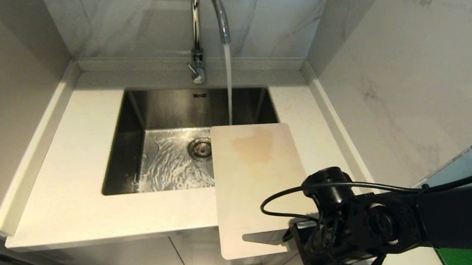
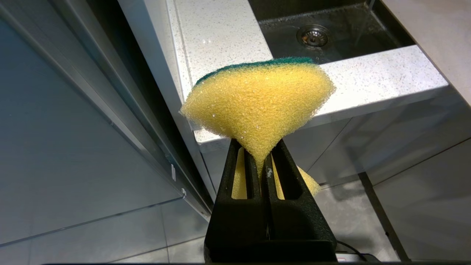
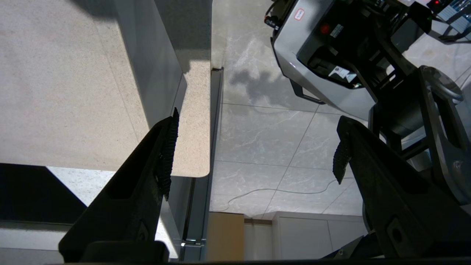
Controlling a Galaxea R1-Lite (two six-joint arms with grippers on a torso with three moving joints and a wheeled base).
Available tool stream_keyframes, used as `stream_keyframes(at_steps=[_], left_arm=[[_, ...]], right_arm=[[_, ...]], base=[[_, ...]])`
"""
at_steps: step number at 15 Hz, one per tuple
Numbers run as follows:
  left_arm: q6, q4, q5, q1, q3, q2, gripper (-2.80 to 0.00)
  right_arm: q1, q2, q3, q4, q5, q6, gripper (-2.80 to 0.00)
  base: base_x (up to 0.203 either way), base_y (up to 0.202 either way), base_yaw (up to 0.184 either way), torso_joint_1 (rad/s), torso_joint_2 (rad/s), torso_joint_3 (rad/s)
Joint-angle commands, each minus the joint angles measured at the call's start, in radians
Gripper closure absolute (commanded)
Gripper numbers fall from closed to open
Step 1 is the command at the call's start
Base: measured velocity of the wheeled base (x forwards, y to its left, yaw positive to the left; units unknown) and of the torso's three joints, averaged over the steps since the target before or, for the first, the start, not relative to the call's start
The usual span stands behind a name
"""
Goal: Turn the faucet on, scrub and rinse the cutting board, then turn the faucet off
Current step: Pick up the cutting board
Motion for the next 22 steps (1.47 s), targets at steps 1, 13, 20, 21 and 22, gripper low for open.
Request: stream_keyframes(at_steps=[1, 13, 20, 21, 22], left_arm=[[-0.001, 0.0, 0.0, 0.0, 0.0, 0.002, 0.0], [-0.001, 0.0, 0.0, 0.0, 0.0, 0.002, 0.0], [-0.001, 0.0, 0.0, 0.0, 0.0, 0.002, 0.0], [-0.001, 0.0, 0.0, 0.001, 0.0, 0.002, 0.0], [-0.001, 0.0, 0.0, 0.0, 0.0, 0.002, 0.0]], right_arm=[[0.0, 0.028, -0.018, 0.002, 0.001, 0.005, -2.8], [0.001, 0.094, -0.083, 0.002, -0.001, 0.0, -2.8], [-0.002, 0.135, -0.117, 0.005, -0.022, 0.0, -2.8], [-0.002, 0.134, -0.121, 0.006, -0.022, 0.0, -2.8], [-0.002, 0.136, -0.128, 0.006, -0.022, 0.0, -2.8]], base=[[0.0, 0.0, 0.0, 0.0, 0.0, 0.0], [0.0, 0.0, 0.0, 0.0, 0.0, 0.0], [0.0, 0.0, 0.0, 0.0, 0.0, 0.0], [0.0, 0.0, 0.0, 0.0, 0.0, 0.0], [0.0, 0.0, 0.0, 0.0, 0.0, 0.0]])
